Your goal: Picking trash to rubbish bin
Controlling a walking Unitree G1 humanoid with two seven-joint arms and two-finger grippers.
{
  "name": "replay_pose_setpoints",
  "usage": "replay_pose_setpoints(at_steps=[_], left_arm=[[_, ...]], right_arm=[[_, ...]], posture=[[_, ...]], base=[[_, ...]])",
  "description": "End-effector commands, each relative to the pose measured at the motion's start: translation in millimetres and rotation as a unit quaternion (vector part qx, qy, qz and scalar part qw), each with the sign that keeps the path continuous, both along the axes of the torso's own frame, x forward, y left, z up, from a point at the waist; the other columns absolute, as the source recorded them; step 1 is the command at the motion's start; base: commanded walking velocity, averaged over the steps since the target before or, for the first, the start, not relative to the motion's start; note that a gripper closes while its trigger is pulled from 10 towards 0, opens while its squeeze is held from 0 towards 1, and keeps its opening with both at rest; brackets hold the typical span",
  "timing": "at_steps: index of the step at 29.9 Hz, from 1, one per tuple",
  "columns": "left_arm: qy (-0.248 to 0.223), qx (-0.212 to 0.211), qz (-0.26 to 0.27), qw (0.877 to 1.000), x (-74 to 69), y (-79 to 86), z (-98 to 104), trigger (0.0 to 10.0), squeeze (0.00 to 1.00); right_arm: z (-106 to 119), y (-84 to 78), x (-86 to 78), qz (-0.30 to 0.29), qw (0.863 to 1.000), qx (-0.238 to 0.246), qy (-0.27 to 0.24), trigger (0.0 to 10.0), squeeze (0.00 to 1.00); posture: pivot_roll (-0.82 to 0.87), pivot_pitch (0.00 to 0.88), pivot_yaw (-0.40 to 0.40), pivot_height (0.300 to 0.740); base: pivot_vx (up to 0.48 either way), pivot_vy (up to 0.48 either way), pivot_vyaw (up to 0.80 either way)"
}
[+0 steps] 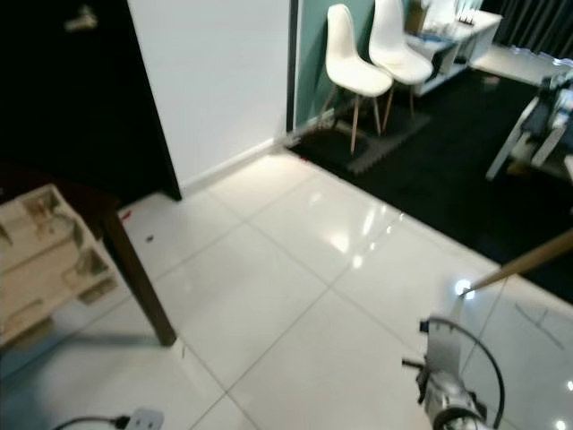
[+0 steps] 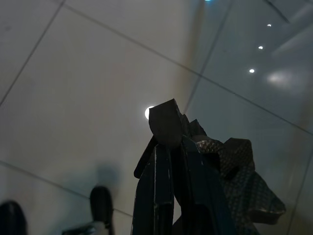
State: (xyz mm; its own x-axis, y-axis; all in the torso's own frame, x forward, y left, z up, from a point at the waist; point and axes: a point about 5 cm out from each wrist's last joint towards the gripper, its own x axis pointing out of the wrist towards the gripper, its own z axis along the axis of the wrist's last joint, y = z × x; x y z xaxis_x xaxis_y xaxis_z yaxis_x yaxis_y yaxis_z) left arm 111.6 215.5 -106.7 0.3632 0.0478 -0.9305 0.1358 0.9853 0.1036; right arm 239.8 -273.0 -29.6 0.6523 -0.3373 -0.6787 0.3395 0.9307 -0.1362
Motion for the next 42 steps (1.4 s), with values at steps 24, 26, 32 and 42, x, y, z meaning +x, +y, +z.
replay_pose_setpoints(at_steps=[24,26,32,42], left_arm=[[0.001,0.002,-0.021,1.000,0.4,-5.1,-0.8,10.0,0.00],[0.002,0.002,-0.022,1.000,0.0,-5.8,-1.0,10.0,0.00],[0.004,0.001,-0.021,1.000,-1.7,-6.7,-1.7,10.0,0.00],[0.004,-0.001,-0.021,1.000,-3.2,-8.0,-2.2,10.0,0.00]], right_arm=[[144.1,56.8,120.3,0.217,0.849,0.254,-0.409,10.0,0.00],[157.4,56.2,124.4,0.231,0.833,0.257,-0.432,10.0,0.00],[212.4,41.6,136.5,0.245,0.788,0.223,-0.518,10.0,0.00],[270.0,40.2,136.2,0.310,0.709,0.217,-0.595,10.0,0.00]], posture=[[0.09,0.084,-0.045,0.740],[0.09,0.084,-0.045,0.740],[0.08,0.083,-0.051,0.740],[0.08,0.087,-0.057,0.740]], base=[[0.000,-0.038,-0.73],[0.000,0.000,0.00],[0.000,0.000,-0.27],[0.000,0.000,-0.48]])
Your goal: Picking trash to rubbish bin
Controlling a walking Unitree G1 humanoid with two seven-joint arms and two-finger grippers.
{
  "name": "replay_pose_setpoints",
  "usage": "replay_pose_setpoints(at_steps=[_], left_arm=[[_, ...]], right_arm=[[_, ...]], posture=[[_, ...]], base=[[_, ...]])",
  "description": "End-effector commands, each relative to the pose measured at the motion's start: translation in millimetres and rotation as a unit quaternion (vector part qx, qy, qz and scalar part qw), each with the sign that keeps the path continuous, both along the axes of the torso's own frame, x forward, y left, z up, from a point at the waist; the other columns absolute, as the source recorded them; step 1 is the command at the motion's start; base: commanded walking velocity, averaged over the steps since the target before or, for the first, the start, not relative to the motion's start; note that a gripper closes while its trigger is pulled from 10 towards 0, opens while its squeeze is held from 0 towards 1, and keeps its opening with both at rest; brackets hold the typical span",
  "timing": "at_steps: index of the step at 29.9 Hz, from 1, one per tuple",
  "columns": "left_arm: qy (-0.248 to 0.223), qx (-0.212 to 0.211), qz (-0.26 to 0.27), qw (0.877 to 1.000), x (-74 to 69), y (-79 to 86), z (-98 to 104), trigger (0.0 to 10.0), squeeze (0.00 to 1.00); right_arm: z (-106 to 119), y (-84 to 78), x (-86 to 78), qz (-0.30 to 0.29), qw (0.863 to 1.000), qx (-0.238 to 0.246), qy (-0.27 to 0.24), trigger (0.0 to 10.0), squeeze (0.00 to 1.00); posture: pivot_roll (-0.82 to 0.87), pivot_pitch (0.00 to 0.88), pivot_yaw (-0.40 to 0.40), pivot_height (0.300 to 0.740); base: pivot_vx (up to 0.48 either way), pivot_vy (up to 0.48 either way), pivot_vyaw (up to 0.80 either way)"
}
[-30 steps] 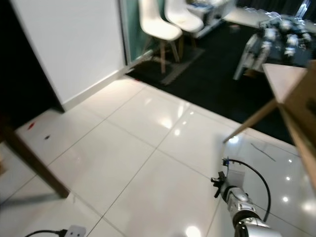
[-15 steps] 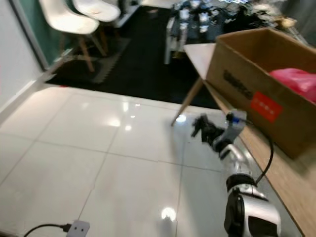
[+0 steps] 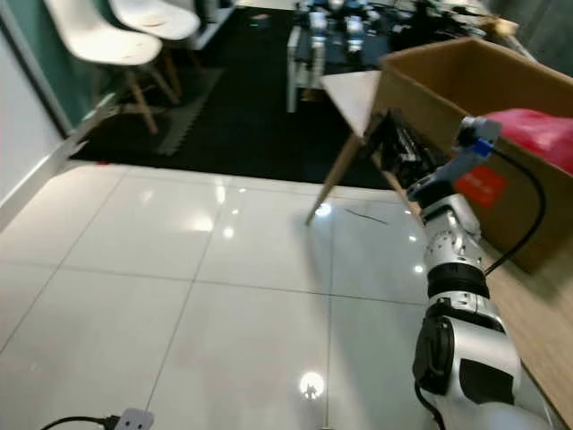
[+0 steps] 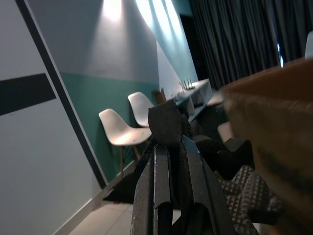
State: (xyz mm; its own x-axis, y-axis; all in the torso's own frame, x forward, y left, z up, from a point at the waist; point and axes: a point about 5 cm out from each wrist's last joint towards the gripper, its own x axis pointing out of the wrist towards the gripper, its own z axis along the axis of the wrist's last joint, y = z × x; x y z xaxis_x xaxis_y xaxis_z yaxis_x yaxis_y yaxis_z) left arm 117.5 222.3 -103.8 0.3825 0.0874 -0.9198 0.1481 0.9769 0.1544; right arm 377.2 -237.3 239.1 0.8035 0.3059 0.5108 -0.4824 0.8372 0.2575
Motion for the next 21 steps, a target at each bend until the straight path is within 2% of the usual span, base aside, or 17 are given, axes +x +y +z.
replay_pose_setpoints(at_steps=[1,6,11,17,21], left_arm=[[0.014,-0.025,-0.013,0.999,-9.1,-14.9,-5.2,10.0,0.00],[0.015,-0.024,-0.014,1.000,-10.1,-15.0,-5.5,10.0,0.00],[0.018,-0.021,-0.017,0.999,-11.5,-15.0,-5.9,10.0,0.00],[0.018,-0.021,-0.019,0.999,-11.3,-16.5,-6.1,10.0,0.00],[0.017,-0.022,-0.022,0.999,-10.9,-18.1,-6.3,10.0,0.00]], right_arm=[[3.1,6.4,-2.1,0.029,0.999,-0.004,-0.014,10.0,0.00],[8.4,13.1,-4.9,0.056,0.998,-0.016,-0.030,10.0,0.00],[14.0,19.7,-8.7,0.084,0.995,-0.027,-0.043,10.0,0.00],[10.6,22.0,-8.9,0.091,0.995,-0.029,-0.035,10.0,0.00],[8.9,30.2,-8.8,0.104,0.993,-0.039,-0.030,10.0,0.00]], posture=[[0.08,0.087,-0.057,0.740],[0.08,0.089,-0.056,0.740],[0.07,0.087,-0.056,0.740],[0.07,0.083,-0.062,0.740],[0.07,0.080,-0.063,0.740]], base=[[0.000,0.000,0.00],[0.000,0.000,-0.64],[0.000,0.000,0.00],[0.000,0.000,0.00],[0.000,0.000,-0.20]])
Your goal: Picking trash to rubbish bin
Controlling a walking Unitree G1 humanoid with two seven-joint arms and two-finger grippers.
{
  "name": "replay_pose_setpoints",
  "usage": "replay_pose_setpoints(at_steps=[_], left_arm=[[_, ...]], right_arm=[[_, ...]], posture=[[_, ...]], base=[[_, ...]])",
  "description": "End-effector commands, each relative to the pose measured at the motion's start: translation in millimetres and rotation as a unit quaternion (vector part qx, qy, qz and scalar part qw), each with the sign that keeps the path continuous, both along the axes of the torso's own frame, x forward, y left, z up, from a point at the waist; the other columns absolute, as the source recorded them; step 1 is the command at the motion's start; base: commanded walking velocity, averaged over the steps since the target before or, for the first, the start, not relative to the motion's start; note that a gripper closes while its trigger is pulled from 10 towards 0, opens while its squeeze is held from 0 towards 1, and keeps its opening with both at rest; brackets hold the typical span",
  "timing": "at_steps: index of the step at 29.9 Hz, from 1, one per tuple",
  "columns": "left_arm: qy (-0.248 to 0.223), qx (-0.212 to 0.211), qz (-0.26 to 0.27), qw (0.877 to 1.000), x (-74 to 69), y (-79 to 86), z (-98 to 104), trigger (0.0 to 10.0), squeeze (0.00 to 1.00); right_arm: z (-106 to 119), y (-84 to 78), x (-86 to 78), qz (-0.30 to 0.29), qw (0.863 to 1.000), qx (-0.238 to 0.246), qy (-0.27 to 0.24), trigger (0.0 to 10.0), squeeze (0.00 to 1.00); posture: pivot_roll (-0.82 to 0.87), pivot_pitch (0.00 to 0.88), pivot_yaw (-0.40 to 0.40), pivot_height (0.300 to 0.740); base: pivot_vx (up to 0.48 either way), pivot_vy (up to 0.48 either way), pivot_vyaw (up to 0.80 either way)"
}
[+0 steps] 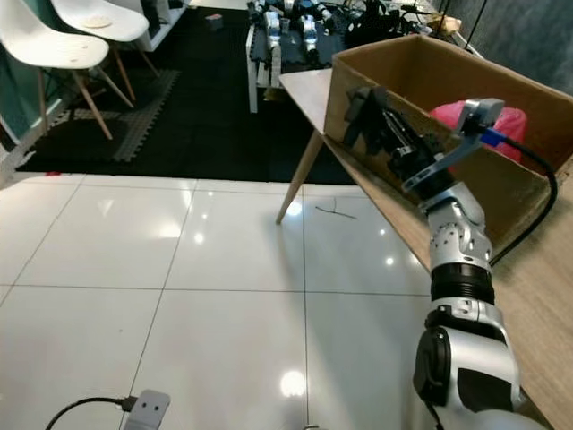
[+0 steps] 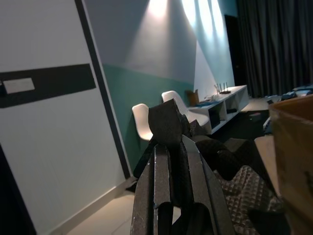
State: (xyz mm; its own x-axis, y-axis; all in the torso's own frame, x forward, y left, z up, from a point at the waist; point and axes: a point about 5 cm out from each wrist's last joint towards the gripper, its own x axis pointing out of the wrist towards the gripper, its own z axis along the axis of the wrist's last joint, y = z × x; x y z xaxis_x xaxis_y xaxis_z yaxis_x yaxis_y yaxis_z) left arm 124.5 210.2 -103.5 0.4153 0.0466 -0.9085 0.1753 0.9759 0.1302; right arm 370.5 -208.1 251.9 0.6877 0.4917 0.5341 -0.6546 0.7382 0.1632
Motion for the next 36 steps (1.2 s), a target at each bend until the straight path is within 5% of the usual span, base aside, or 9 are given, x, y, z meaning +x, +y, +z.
replay_pose_setpoints(at_steps=[1,13,29,36], left_arm=[[0.034,-0.006,-0.007,0.999,-17.7,-6.3,-6.6,10.0,0.00],[0.029,-0.010,0.000,1.000,-15.7,-8.4,-6.3,10.0,0.00],[0.036,0.010,0.014,0.999,-16.8,-6.8,-6.9,10.0,0.00],[0.033,0.011,0.010,0.999,-14.3,-6.8,-6.2,10.0,0.00]], right_arm=[[-4.7,4.0,-1.9,0.008,1.000,-0.008,0.005,10.0,0.00],[-19.2,30.9,-3.0,0.044,0.998,-0.039,0.028,10.0,0.00],[-28.8,45.5,-4.0,0.053,0.996,-0.053,0.049,10.0,0.00],[-28.7,49.3,-5.7,0.063,0.995,-0.059,0.050,10.0,0.00]], posture=[[0.07,0.080,-0.063,0.740],[0.07,0.081,-0.070,0.740],[0.08,0.084,-0.069,0.740],[0.08,0.084,-0.069,0.740]], base=[[0.000,0.000,0.00],[0.000,0.000,0.00],[-0.170,0.000,-0.15],[0.000,0.000,-0.78]])
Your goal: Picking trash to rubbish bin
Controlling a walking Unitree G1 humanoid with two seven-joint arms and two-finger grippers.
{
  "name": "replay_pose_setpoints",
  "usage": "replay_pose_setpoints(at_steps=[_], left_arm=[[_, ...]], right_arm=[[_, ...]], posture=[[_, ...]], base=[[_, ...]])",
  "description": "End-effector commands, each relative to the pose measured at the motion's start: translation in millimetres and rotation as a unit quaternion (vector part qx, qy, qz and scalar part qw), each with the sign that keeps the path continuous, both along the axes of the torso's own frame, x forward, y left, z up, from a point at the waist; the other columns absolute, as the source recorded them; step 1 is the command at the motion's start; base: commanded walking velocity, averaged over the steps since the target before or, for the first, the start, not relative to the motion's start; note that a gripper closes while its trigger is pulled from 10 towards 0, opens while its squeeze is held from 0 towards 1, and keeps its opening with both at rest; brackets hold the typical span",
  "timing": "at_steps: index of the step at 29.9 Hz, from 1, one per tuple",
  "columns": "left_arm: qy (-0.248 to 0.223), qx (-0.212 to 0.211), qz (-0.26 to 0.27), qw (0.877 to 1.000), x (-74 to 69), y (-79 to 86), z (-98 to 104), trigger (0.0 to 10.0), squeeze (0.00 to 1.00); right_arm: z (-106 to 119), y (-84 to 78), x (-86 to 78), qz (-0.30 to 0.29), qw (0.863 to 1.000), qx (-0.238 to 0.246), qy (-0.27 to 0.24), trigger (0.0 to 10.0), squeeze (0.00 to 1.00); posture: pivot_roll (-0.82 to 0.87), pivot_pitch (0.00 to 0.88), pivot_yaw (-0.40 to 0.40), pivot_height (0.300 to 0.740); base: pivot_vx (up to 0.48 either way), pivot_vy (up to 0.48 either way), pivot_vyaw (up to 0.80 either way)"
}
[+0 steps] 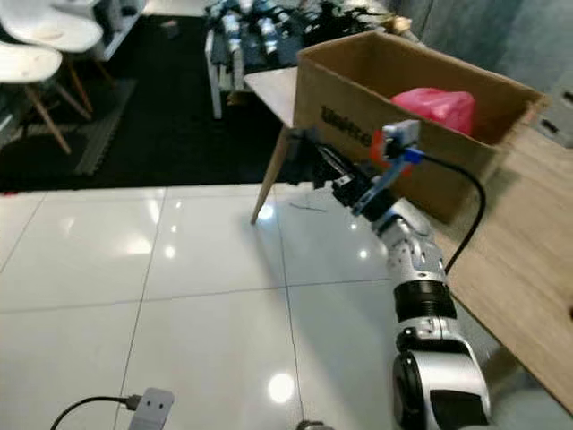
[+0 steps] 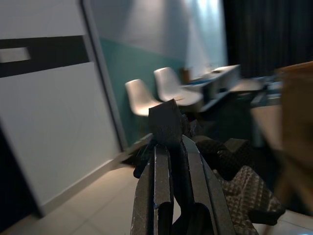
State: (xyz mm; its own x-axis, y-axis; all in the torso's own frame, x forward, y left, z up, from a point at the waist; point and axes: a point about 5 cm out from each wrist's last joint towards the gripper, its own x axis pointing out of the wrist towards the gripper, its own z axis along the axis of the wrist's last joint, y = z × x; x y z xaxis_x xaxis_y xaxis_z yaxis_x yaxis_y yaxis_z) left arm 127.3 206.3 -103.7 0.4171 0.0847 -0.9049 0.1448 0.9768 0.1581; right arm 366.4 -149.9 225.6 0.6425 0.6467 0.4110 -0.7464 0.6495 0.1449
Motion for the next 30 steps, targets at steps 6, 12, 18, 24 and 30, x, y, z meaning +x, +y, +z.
replay_pose_setpoints(at_steps=[6,12,18,24,30], left_arm=[[0.036,-0.001,-0.006,0.999,-16.9,-2.1,-5.8,10.0,0.00],[0.037,0.001,-0.010,0.999,-17.7,-1.4,-5.9,10.0,0.00],[0.038,0.004,-0.015,0.999,-19.7,-1.4,-6.4,10.0,0.00],[0.038,0.004,-0.018,0.999,-20.0,-1.7,-6.5,10.0,0.00],[0.036,0.004,-0.024,0.999,-19.2,-2.8,-6.4,10.0,0.00]], right_arm=[[-2.0,-9.7,-1.7,-0.015,1.000,-0.002,0.007,10.0,0.00],[-2.9,-8.6,-2.2,-0.015,1.000,-0.002,0.008,10.0,0.00],[-6.0,-4.2,-2.6,-0.016,1.000,-0.003,0.011,10.0,0.00],[-6.5,-0.4,-4.3,-0.007,1.000,-0.009,0.007,10.0,0.00],[-6.1,4.1,-7.6,0.009,1.000,-0.014,-0.001,10.0,0.00]], posture=[[0.08,0.087,-0.064,0.740],[0.08,0.090,-0.064,0.740],[0.08,0.094,-0.064,0.740],[0.08,0.094,-0.064,0.740],[0.07,0.094,-0.064,0.740]], base=[[0.000,0.000,-0.80],[0.000,0.000,-0.80],[0.000,0.000,-0.40],[0.000,0.000,0.00],[0.000,0.000,0.00]])
